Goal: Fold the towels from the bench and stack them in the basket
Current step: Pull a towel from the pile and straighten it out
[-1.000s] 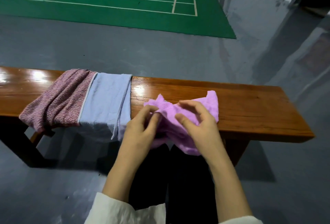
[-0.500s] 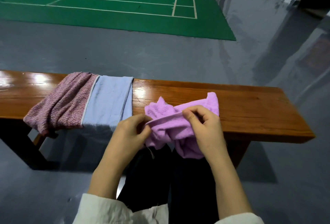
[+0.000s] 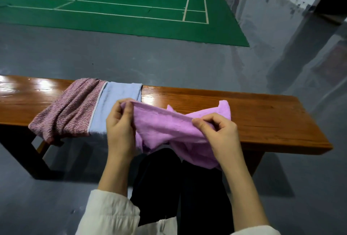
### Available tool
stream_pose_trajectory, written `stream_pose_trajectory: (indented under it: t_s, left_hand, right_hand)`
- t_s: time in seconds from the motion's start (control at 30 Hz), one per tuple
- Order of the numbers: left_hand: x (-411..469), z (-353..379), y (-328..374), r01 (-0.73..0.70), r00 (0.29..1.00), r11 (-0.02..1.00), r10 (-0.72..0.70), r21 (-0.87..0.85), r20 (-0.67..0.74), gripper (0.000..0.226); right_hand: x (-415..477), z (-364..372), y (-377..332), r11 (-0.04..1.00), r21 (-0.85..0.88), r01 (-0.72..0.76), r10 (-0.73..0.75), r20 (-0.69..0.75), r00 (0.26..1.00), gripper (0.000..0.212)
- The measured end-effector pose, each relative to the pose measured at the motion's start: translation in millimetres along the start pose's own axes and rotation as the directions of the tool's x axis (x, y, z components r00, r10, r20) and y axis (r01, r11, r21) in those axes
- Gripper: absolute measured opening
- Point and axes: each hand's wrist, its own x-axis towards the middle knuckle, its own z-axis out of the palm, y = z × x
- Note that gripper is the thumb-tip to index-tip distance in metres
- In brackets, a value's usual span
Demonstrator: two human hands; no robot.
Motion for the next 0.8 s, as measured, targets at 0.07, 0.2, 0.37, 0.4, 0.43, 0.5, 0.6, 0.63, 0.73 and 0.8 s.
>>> stream_pose_trajectory:
  t_s: [0.07, 0.2, 0.37, 0.4, 0.43, 0.5, 0.6, 0.63, 0.73, 0.8]
  left_hand:
    - [7, -1, 16, -0.109, 0.993, 0.992, 0.112, 0.065, -0.04, 0.019]
    - [-1, -6, 27, -0.212, 0.975, 0.91, 0.172, 0.357, 0.138, 0.011]
    - [-33, 9, 10, -0.191, 0.884, 0.884, -0.034, 0.426, 0.466, 0.039]
    - [-37, 14, 7, -0.186, 0.841, 0.881, -0.086, 0.435, 0.534, 0.045]
    - [-40, 18, 5, -0.181, 0.812, 0.877, -0.122, 0.445, 0.571, 0.044]
    - [-42, 21, 3, -0.199, 0.825, 0.862, -0.109, 0.466, 0.554, 0.019]
    - [-35, 14, 3, -0.241, 0.888, 0.817, -0.033, 0.524, 0.459, 0.008]
    - [-32, 9, 3, -0.235, 0.907, 0.804, -0.022, 0.547, 0.422, 0.01]
    - [-24, -11, 5, -0.184, 0.961, 0.77, 0.011, 0.611, 0.275, 0.008]
    - [-21, -24, 8, -0.167, 0.979, 0.735, 0.044, 0.657, 0.2, 0.011]
  right_hand:
    - [-1, -2, 0, 1.0, -0.006, 0.009, -0.008, 0.062, 0.998, 0.018]
    - [-2, -5, 3, 1.0, 0.014, 0.017, -0.018, 0.092, 0.996, 0.015]
    - [-4, 13, -4, 0.985, 0.168, 0.026, -0.052, 0.152, 0.987, 0.02]
    - [-4, 15, -5, 0.981, 0.195, 0.018, -0.054, 0.177, 0.983, 0.019]
    - [-5, 16, -5, 0.976, 0.219, 0.008, -0.053, 0.199, 0.978, 0.017]
    - [-5, 14, -5, 0.974, 0.226, -0.011, -0.042, 0.227, 0.973, 0.014]
    - [-6, 9, 1, 0.993, 0.12, -0.02, -0.007, 0.226, 0.974, 0.016]
    - [-6, 6, 3, 0.997, 0.075, -0.026, 0.008, 0.227, 0.974, 0.017]
    - [-6, -4, 8, 1.0, -0.017, -0.019, 0.022, 0.23, 0.973, 0.02]
    - [-4, -8, 11, 0.994, -0.1, 0.045, -0.022, 0.218, 0.976, 0.017]
